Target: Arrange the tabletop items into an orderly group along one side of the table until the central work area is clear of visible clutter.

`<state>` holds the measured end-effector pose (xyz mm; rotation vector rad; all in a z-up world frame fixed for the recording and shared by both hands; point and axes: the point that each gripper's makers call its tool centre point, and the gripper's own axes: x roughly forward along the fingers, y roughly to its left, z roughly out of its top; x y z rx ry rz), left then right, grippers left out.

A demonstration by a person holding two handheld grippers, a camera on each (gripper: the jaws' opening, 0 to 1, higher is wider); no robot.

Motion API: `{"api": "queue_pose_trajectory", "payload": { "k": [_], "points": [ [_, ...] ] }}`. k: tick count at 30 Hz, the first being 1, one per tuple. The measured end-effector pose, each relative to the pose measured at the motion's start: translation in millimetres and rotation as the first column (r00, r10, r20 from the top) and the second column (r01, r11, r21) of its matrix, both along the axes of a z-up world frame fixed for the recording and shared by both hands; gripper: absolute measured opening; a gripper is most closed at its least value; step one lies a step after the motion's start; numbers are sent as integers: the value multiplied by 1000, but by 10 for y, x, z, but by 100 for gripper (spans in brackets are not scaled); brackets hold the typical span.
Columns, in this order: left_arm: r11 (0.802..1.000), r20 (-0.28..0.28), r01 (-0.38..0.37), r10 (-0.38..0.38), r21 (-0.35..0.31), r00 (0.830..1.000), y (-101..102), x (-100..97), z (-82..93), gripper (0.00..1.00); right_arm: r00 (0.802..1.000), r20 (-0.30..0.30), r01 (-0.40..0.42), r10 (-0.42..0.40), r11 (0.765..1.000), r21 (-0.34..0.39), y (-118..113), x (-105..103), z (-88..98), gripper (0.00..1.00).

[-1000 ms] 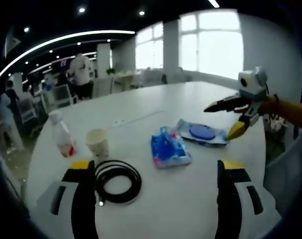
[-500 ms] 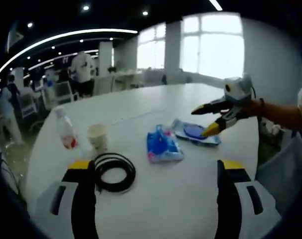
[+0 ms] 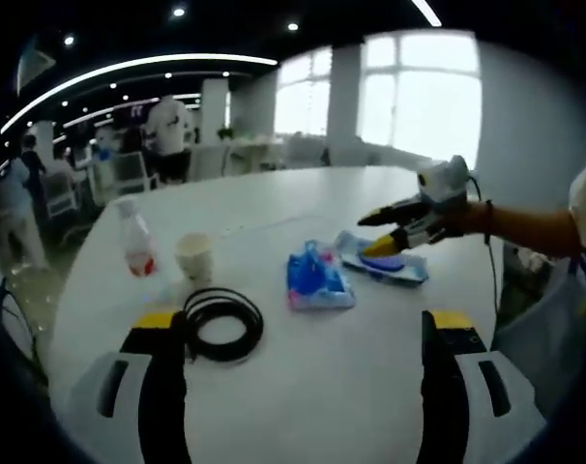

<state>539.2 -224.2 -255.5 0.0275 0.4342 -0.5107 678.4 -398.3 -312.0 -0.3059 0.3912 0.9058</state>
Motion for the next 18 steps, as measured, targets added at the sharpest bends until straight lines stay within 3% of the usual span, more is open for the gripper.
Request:
{"api": "queue_pose_trajectory", "payload": {
  "k": [18],
  "points": [
    [1000,-29,-7,8,23,1000,43,-52,-161,99,997,-47,53,-53,999,-5,31,468,-376,43]
  ]
}}
